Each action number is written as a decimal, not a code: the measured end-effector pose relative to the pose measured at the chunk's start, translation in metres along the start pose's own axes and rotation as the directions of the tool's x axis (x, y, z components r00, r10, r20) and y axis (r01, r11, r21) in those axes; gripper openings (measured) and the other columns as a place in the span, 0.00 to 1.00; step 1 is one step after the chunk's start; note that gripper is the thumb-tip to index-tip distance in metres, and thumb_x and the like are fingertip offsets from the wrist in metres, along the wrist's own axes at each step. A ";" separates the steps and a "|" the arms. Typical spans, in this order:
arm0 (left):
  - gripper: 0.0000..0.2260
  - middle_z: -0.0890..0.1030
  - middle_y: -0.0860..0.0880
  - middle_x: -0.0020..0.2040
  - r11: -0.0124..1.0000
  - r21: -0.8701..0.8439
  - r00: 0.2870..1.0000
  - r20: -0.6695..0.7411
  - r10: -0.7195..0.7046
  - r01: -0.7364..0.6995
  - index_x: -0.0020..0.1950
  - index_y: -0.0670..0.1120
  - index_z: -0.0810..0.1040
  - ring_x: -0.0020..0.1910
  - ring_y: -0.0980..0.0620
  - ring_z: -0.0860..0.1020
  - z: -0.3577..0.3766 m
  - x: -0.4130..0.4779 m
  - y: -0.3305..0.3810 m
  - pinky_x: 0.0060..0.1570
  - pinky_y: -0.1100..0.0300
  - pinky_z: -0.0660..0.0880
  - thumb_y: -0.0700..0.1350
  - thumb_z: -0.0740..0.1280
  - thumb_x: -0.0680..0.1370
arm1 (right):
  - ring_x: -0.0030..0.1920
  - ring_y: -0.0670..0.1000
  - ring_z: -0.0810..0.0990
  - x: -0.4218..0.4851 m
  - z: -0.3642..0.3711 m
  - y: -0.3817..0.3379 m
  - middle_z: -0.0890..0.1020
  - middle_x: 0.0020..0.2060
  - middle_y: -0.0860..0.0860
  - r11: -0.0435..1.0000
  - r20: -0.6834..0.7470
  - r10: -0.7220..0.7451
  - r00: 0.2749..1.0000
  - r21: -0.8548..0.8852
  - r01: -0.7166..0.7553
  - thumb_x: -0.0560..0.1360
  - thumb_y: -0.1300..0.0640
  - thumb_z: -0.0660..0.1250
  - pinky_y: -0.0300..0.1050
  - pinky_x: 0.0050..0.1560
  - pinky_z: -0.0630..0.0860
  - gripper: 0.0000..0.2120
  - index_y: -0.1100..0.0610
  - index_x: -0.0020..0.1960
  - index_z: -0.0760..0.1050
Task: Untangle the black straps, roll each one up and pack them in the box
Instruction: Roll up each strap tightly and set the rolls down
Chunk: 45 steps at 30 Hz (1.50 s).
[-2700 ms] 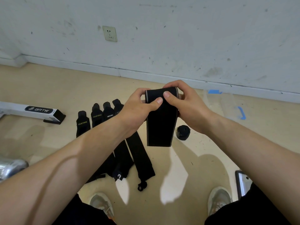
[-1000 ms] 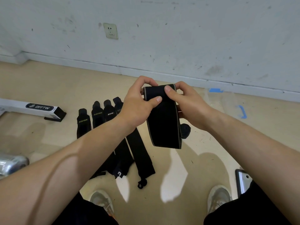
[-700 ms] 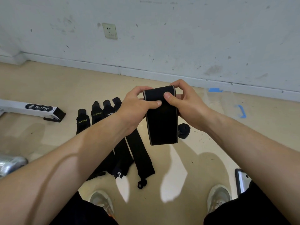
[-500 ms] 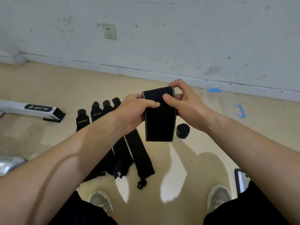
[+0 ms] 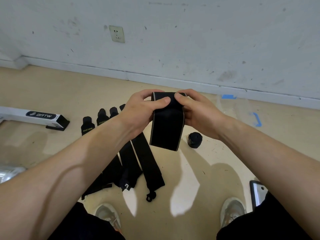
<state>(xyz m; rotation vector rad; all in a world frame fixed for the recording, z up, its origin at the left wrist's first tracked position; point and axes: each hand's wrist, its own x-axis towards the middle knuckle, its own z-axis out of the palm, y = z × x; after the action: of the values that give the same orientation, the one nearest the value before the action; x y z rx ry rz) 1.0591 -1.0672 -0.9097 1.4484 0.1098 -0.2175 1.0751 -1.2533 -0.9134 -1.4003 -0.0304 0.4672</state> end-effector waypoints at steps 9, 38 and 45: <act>0.20 0.85 0.39 0.58 0.997 0.044 0.996 0.060 -0.063 0.060 0.67 0.39 0.77 0.56 0.42 0.85 -0.006 0.002 -0.002 0.59 0.51 0.82 0.41 0.74 0.77 | 0.45 0.60 0.84 0.002 -0.005 0.004 0.83 0.43 0.61 0.989 -0.039 -0.113 0.993 -0.098 0.109 0.80 0.63 0.68 0.52 0.48 0.80 0.11 0.54 0.61 0.74; 0.17 0.87 0.44 0.55 0.875 -0.463 0.914 -0.276 -0.297 0.144 0.65 0.43 0.79 0.49 0.47 0.87 -0.023 0.017 0.010 0.40 0.52 0.84 0.54 0.66 0.83 | 0.43 0.49 0.79 -0.014 0.000 0.015 0.82 0.42 0.46 0.858 0.185 -0.068 0.980 -0.491 0.152 0.68 0.57 0.82 0.43 0.51 0.75 0.14 0.51 0.49 0.81; 0.15 0.88 0.45 0.45 0.845 -0.533 0.887 -0.365 -0.281 0.048 0.63 0.43 0.80 0.45 0.48 0.88 -0.030 0.018 0.016 0.47 0.51 0.85 0.51 0.69 0.82 | 0.35 0.45 0.80 -0.013 -0.001 0.013 0.82 0.36 0.47 0.903 0.131 -0.070 0.989 -0.413 0.118 0.68 0.68 0.79 0.32 0.38 0.75 0.19 0.60 0.53 0.73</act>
<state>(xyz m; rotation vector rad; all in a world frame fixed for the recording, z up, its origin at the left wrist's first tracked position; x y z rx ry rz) 1.0813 -1.0374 -0.9019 0.9250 0.6214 0.0013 1.0595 -1.2574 -0.9225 -1.7858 -0.3065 0.4759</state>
